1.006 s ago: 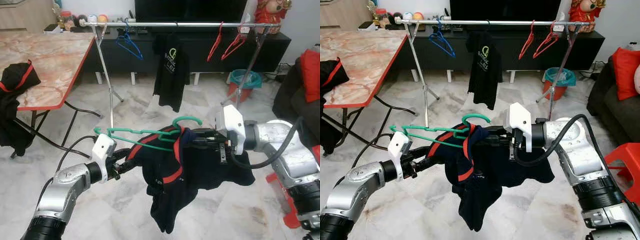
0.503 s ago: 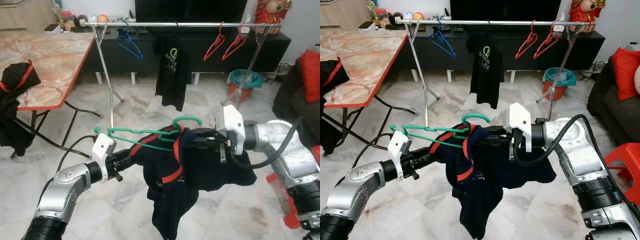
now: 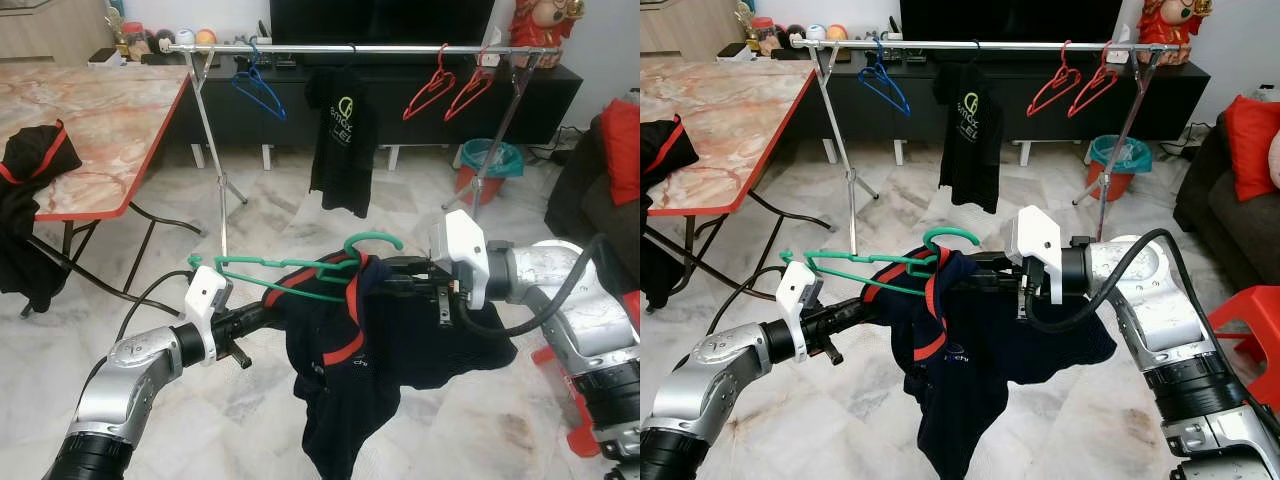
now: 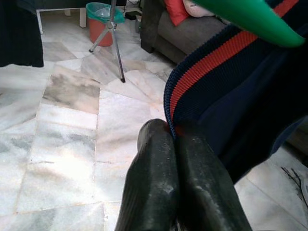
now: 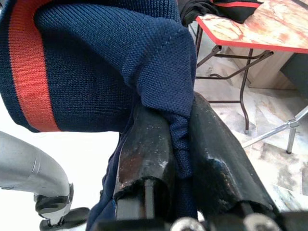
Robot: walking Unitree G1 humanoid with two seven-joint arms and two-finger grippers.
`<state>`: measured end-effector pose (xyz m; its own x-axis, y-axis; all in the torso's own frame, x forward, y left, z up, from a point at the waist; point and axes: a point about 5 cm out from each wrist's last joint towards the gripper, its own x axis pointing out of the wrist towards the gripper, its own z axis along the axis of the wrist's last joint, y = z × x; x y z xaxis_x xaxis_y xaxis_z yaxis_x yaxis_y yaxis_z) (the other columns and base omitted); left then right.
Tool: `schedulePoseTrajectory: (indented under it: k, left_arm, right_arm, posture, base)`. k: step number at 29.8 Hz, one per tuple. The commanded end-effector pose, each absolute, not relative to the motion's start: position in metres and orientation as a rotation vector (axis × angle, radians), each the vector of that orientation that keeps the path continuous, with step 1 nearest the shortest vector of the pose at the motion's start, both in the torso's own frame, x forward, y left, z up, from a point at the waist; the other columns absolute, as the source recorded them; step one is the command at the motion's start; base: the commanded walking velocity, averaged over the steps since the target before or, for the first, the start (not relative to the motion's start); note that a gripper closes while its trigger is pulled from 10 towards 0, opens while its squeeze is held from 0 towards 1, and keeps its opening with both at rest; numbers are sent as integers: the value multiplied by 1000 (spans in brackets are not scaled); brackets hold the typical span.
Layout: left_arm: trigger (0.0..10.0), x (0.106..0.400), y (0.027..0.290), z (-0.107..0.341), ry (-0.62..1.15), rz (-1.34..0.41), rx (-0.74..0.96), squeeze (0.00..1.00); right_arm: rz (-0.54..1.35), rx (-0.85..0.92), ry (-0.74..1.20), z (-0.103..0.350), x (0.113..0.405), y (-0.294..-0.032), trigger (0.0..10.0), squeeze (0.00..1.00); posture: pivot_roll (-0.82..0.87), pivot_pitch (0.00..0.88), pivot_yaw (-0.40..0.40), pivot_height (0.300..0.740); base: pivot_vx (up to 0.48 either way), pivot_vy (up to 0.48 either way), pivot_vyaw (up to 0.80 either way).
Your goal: Hang hanger
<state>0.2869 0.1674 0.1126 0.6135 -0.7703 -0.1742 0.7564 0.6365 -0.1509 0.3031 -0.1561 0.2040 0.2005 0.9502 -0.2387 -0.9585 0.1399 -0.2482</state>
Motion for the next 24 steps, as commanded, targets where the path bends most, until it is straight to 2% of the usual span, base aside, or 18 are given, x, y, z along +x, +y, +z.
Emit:
schedulePoseTrajectory:
  k: [1,11,15,18,19,20,21,24]
  left_arm:
    - [0,286,168,119,204,-892,-62,0]
    - [0,284,171,118,214,-885,-51,0]
    - [0,288,184,108,270,-798,16,0]
    - [0,289,189,102,297,-764,64,0]
    - [1451,289,193,98,312,-742,90,0]
    - [6196,289,195,97,318,-724,93,0]
    - [10000,290,197,95,329,-701,101,0]
    - [10000,291,204,92,350,-649,121,0]
  right_arm:
    - [1373,-402,-8,212,305,-155,10000,0]
    - [1323,-411,-20,211,310,-156,10000,0]
    - [1309,-405,-13,210,312,-164,10000,0]
    - [1222,-420,-34,213,319,-167,10000,0]
    - [1152,-403,-53,217,326,-170,10000,0]
    - [1144,-390,-57,218,327,-171,10000,0]
    - [1155,-378,-59,219,326,-172,10000,0]
    - [1258,-375,-45,216,314,-174,10000,0]
  posture:
    - [-65,0,-23,740]
    - [-62,0,-24,740]
    - [-63,0,-23,740]
    - [-64,0,-22,740]
    - [-64,0,-22,740]
    - [-66,0,-21,740]
    - [-63,0,-21,740]
    - [-63,0,-21,740]
  base:
    - [0,0,0]
    - [0,0,0]
    - [0,0,0]
    - [0,0,0]
    - [0,0,0]
    - [0,0,0]
    - [0,0,0]
    - [0,0,0]
